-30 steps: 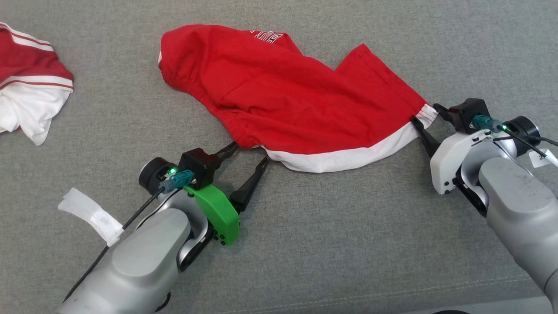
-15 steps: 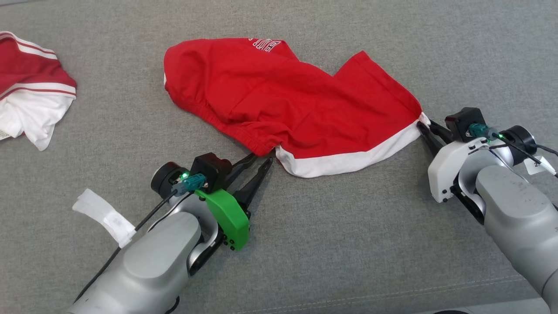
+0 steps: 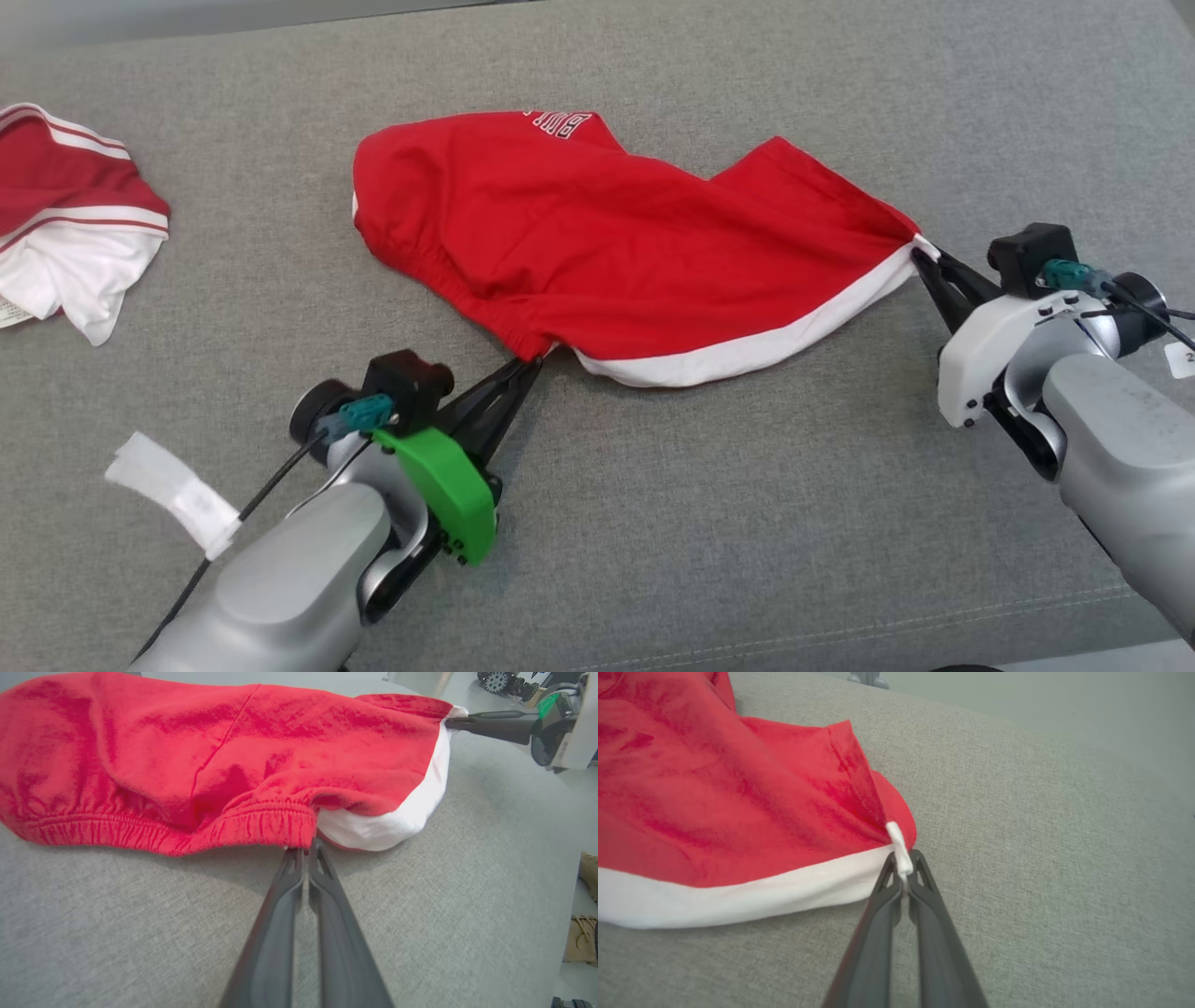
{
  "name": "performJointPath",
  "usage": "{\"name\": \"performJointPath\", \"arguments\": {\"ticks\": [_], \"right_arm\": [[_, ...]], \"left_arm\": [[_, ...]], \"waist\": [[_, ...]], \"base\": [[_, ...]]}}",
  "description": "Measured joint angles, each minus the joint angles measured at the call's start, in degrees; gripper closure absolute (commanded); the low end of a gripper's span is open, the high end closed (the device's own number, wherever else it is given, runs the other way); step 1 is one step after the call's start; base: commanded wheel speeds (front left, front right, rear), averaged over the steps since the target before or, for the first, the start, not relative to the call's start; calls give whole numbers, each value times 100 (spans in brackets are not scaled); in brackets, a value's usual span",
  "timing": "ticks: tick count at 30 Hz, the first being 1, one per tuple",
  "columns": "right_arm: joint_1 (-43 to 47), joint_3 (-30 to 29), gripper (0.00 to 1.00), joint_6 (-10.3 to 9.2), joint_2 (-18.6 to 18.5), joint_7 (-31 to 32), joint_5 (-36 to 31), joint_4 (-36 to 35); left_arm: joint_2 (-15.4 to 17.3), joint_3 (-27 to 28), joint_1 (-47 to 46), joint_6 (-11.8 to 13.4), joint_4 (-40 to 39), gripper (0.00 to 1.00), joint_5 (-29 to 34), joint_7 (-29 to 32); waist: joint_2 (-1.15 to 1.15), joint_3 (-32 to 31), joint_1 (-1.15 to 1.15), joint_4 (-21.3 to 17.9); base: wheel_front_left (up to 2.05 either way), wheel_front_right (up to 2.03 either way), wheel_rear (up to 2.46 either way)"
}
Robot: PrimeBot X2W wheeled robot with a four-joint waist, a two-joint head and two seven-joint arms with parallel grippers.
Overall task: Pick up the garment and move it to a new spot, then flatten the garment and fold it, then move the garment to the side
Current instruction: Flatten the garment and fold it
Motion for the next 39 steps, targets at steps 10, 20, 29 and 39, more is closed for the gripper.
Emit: {"name": "performJointPath", "arguments": {"ticks": [10, 20, 29, 39], "right_arm": [[1103, -829, 100, -1, -1346, 652, 2577, -2983], [983, -2602, 100, -4, -1958, 977, 3953, -5183], [-2355, -3338, 100, -2, 281, 938, 2164, -2515], [-4852, -4431, 100, -2, 1896, -76, -159, -958]], "left_arm": [[2332, -728, 367, 0, -3181, 100, -1599, 662], [3591, -35, -1764, 0, -5024, 100, -2766, 2183], [2257, 505, -4141, 11, -2011, 100, -2335, 2446], [1252, 591, -5664, 126, 125, 100, -88, 56]], "waist": [[0, -487, 0, 105], [0, -102, 0, 241], [-1, 805, 0, 158], [0, 1757, 1, -86]], "base": [[0, 0, 0], [0, 0, 0], [0, 0, 0], [0, 0, 0]]}}
